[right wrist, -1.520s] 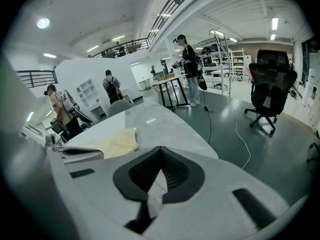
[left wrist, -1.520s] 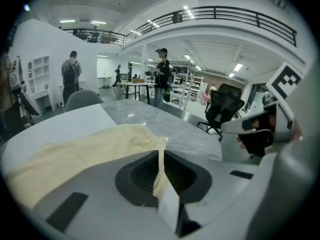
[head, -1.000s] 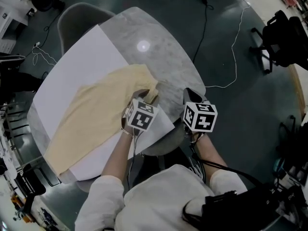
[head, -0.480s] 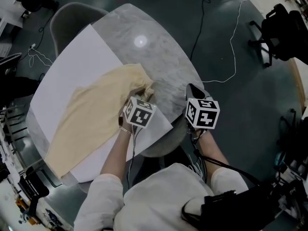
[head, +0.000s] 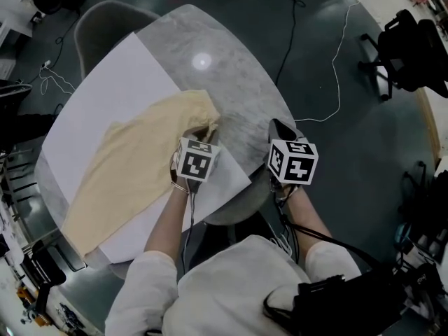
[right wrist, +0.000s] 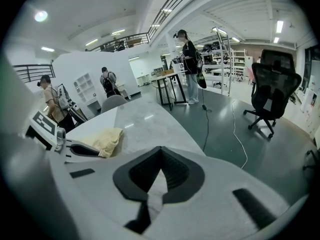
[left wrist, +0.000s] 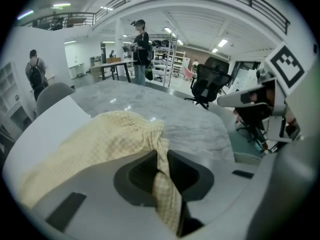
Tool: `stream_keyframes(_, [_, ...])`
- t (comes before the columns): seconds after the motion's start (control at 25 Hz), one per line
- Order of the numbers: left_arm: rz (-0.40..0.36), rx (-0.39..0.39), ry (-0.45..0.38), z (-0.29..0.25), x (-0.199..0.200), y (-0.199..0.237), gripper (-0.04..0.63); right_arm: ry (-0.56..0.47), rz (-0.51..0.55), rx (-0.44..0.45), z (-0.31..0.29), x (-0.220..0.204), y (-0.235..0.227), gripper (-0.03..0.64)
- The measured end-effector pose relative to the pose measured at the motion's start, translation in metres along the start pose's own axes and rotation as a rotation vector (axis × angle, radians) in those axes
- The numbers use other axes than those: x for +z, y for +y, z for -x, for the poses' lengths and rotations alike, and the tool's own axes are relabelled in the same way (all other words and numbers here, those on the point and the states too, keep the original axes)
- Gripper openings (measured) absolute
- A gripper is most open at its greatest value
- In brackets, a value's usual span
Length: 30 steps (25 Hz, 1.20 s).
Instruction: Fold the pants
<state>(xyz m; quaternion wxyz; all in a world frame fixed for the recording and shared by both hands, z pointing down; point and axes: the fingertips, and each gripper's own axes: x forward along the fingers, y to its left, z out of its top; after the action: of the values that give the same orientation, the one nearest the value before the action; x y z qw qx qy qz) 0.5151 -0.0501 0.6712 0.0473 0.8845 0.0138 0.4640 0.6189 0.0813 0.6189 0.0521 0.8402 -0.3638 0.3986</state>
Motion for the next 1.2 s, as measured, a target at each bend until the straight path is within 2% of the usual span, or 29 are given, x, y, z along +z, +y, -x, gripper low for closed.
stream_keyframes(0.24, [0.104,0.036,-0.107,0.043,0.017,0.01,0.055,-0.03,0.023,0.024,0.019,0.013,0.022,-0.008])
stream_keyframes(0.52, [0.221,0.099,-0.211,0.13,0.01,0.055,0.055,-0.073,0.106,0.069,0.046,0.034,0.096,-0.008])
stream_keyframes(0.96, [0.349,0.252,-0.353,0.266,-0.045,0.133,0.055,-0.117,0.22,0.171,0.077,0.038,0.223,-0.008])
stream_keyframes(1.2, [0.404,0.347,-0.397,0.332,-0.083,0.173,0.055,-0.121,0.278,0.252,0.082,0.035,0.303,-0.008])
